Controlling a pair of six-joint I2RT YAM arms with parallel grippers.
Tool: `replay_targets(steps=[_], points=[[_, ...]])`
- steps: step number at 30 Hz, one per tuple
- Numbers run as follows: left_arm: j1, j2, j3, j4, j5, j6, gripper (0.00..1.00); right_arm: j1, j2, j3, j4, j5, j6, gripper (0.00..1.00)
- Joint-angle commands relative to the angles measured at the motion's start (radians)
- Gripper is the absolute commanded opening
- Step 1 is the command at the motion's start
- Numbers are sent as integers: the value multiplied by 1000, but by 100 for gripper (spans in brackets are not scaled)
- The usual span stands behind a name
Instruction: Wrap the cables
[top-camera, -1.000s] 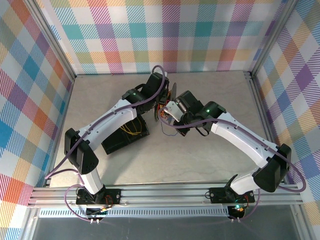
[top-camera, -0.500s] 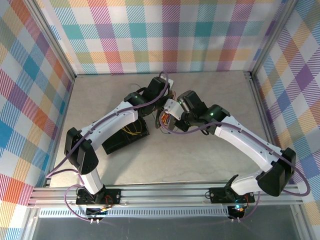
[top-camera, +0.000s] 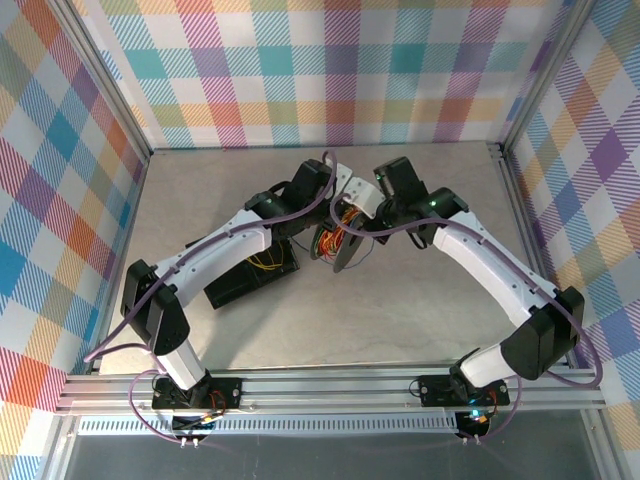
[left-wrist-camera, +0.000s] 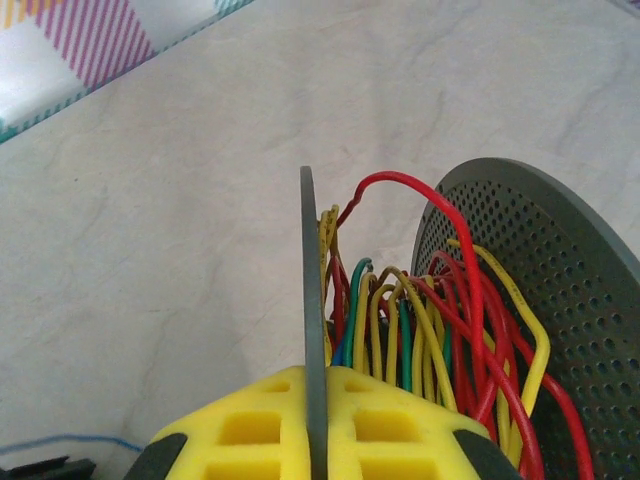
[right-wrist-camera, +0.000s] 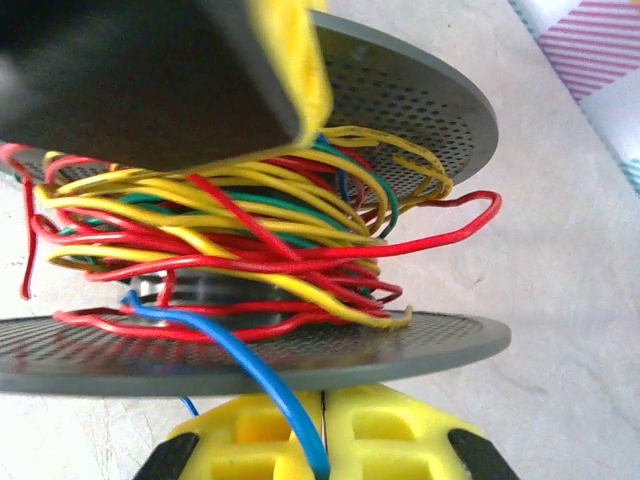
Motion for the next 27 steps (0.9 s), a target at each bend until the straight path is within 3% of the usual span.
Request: replay_targets(steps=[1,7,10,15,18,24,27], points=[[22,-65,-52,-122,-27,81,0,-109,-9,65,5,33,26,0],[20,-97,-70,-139,8,101,0,-157,31,59,-6,-29,29,0],[23,-99,-61,-148,-12,99,0,-157,18,58,7,-125,49,0],[31,-105,-23,-138,-18,40,0,-157,-39,1,65,-351,151,26],[44,-109,6,-134,6,-9,0,-157,-105,-99,151,-402,242,44],[74,-115,60,-169,49,-96,0,-164,-263,-302,304,-481,413,67],[91,-126,70,-173,64,-127,0,-164,-332,-380,380,-455,568,99]])
